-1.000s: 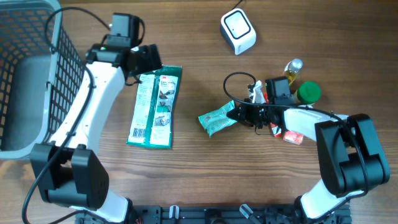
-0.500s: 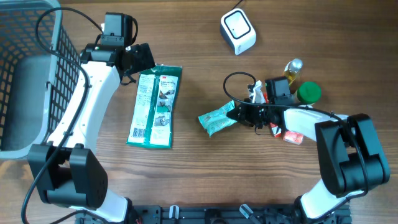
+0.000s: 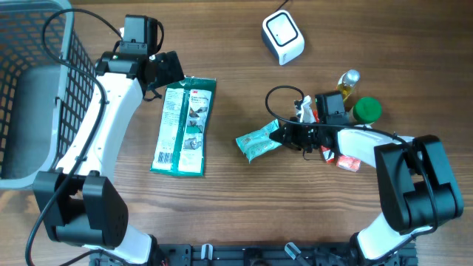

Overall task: Scan the item barcode
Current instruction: 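Open the left gripper and retract it left toward the basket, then lift the light-green packet with the right gripper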

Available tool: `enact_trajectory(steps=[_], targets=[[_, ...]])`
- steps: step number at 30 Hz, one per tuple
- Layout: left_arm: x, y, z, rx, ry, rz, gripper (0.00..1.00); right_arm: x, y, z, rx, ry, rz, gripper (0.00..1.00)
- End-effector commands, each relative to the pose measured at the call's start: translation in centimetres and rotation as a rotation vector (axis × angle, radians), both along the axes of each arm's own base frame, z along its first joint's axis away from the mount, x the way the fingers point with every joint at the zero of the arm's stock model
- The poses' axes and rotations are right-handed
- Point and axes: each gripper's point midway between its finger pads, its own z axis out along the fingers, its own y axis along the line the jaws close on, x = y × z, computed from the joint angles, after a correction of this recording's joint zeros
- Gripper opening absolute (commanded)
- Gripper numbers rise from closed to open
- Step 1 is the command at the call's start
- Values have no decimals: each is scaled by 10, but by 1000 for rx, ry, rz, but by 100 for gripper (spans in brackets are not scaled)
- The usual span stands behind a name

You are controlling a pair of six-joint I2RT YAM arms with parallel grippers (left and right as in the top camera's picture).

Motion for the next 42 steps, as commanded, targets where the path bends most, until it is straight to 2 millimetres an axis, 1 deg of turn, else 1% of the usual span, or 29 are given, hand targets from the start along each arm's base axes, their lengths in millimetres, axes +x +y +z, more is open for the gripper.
enact_trajectory(steps=[1,26,29,30,32,34,35,36,37,39,42], targets=[[0,4,-2,10,3,14,100,-3,-7,-9,-40,0,-5,4],[1,3,-1,10,3,13,100,-3,-7,-9,-39,2,-6,4],[0,3,-2,10,3,13,100,-4,-3,-3,-7,-2,8,4],[1,3,-1,10,3,13,100,-4,-1,5,8,-20,18,4],[0,3,-2,10,3,13,100,-2,1,28,21,-94,45,4],[1,3,-1,10,3,13,100,-5,0,57,21,-169,71,4],[1,3,-1,10,3,13,100,-9,0,69,20,-194,79,4],[1,3,-1,10,3,13,100,-15,-2,88,16,-246,102,5],[1,3,-1,10,3,13,100,-20,-3,99,13,-279,118,4],[1,3,-1,10,3,13,100,-34,-6,131,0,-396,168,4],[0,3,-2,10,3,13,100,-47,-8,164,4,-503,178,4]])
